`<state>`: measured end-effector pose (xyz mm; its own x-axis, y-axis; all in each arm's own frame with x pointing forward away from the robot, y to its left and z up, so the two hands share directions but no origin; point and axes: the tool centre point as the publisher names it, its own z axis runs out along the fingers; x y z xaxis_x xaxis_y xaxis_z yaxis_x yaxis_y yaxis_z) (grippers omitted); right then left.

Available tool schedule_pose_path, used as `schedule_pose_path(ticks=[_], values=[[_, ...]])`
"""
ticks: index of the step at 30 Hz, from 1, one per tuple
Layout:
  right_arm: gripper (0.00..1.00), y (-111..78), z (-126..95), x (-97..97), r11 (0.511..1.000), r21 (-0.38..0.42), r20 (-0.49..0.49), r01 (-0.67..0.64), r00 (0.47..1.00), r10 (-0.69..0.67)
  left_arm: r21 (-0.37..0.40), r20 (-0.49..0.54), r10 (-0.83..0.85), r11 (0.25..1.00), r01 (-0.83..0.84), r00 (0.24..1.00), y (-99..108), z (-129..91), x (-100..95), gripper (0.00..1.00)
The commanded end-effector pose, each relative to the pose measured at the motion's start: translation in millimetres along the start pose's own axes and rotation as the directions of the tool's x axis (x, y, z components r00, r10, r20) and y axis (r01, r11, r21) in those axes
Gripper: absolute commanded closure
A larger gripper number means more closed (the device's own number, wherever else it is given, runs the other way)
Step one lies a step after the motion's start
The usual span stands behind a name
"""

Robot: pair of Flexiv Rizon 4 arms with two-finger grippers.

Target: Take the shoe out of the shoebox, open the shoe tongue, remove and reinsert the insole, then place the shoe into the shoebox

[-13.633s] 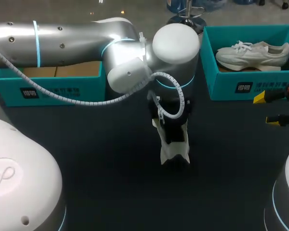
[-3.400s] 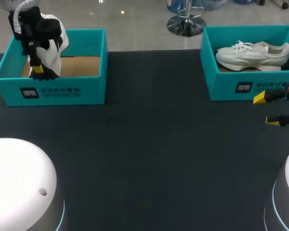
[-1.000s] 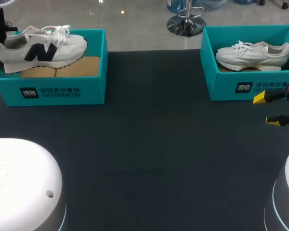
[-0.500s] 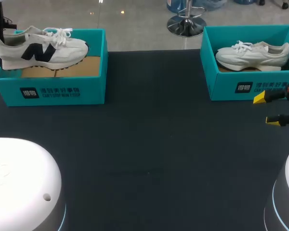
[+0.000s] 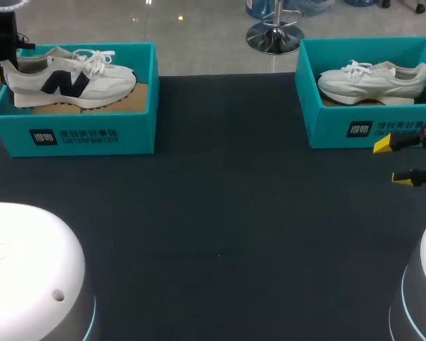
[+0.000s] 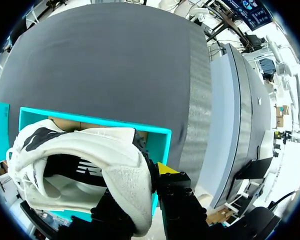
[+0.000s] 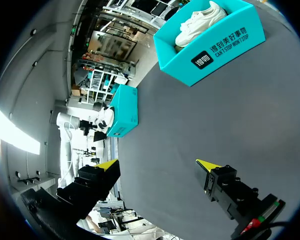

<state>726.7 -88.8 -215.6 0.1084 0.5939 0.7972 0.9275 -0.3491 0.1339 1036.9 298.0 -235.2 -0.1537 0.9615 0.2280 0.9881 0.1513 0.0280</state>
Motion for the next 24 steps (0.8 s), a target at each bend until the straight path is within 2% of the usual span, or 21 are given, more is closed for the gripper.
schedule_pose_path(ticks=[1,13,15,19,24], values=[[0.0,-1.1,0,0.7,1.0,-0.001,0.005,-0.001,1.0,0.001,0.002,0.009,0.003,1.0,-0.003,1.0,4,14,-1.7,1.0],[0.0,-1.1,0,0.7,1.0,-0.001,0.005,-0.001,1.0,0.001,0.059,0.044,-0.001,0.998,-0.001,0.999,12,57,-8.6,1.0],[0.0,-1.1,0,0.7,1.0,-0.001,0.005,-0.001,1.0,0.001,0.082,0.068,-0.001,0.997,-0.005,0.998,14,57,-6.4,1.0],[0.0,-1.1,0,0.7,1.0,-0.001,0.005,-0.001,1.0,0.001,0.068,0.112,0.003,0.998,-0.011,0.994,18,43,-0.5,1.0],[0.0,-1.1,0,0.7,1.0,-0.001,0.005,-0.001,1.0,0.001,0.04,0.094,0.019,0.999,-0.022,0.995,25,39,-0.8,1.0]])
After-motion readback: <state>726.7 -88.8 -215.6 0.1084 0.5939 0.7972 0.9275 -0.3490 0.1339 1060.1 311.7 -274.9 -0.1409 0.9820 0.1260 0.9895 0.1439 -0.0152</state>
